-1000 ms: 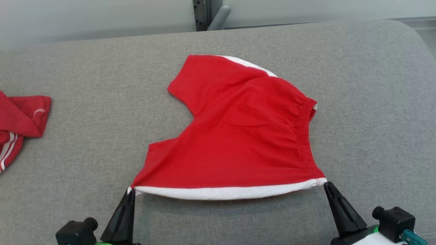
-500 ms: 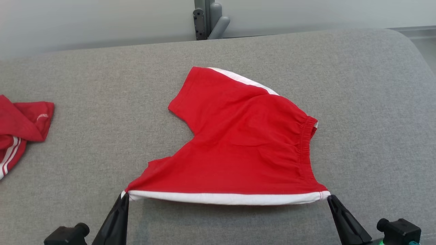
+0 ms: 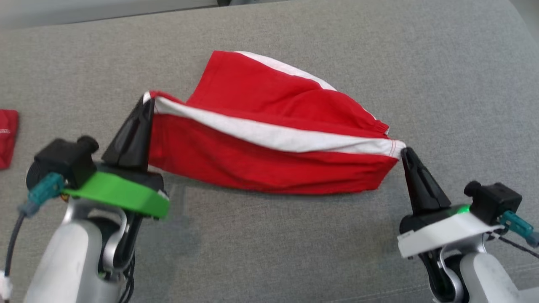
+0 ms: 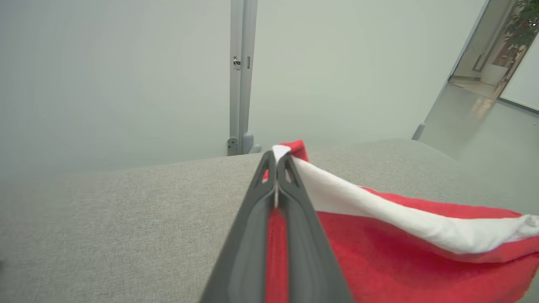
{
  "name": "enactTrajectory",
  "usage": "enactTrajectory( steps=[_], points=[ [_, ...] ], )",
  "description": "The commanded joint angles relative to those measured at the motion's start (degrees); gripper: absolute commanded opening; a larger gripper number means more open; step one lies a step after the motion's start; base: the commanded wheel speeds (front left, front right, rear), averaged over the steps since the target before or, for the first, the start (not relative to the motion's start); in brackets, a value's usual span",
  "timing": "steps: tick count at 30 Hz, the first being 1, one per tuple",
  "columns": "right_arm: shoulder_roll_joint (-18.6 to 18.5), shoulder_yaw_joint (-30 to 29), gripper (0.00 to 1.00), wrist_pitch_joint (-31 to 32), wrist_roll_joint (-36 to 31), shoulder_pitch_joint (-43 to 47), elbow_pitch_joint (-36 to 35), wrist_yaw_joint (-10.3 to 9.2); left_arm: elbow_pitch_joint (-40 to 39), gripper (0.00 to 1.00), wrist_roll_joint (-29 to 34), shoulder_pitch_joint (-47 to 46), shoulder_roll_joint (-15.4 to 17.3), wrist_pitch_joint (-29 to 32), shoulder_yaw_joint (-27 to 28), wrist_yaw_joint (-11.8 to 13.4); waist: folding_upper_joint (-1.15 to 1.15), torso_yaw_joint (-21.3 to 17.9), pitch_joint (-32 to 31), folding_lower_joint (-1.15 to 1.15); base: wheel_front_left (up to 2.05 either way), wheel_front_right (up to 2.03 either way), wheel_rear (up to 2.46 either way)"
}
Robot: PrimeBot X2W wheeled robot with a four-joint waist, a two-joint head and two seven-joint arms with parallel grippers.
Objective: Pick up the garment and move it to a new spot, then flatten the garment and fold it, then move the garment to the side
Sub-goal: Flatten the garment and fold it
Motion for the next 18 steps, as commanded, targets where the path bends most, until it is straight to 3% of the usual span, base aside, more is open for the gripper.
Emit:
enactTrajectory(
  steps=[1,11,18],
  points=[
    [0.4,-0.5,0.00,-0.1,-0.7,-2.3,0.9,0.00,2.0,0.00,-0.5,-3.9,-0.3,-0.3,0.1,-0.7,0.00,-3.0,4.7,0.00,0.00,0.00,0.00],
    [3.5,-0.1,0.00,-4.0,-0.2,-16.1,10.0,0.00,23.9,0.00,-1.2,-26.9,-2.4,-2.2,-1.5,-3.6,0.00,-6.7,12.8,0.00,0.00,0.00,0.00],
    [4.0,1.7,0.00,-6.6,0.8,-20.7,15.1,0.00,39.4,0.00,-1.3,-37.2,-3.3,-4.8,-3.5,-4.6,0.00,-8.5,15.3,0.00,0.00,0.00,0.00]
  ],
)
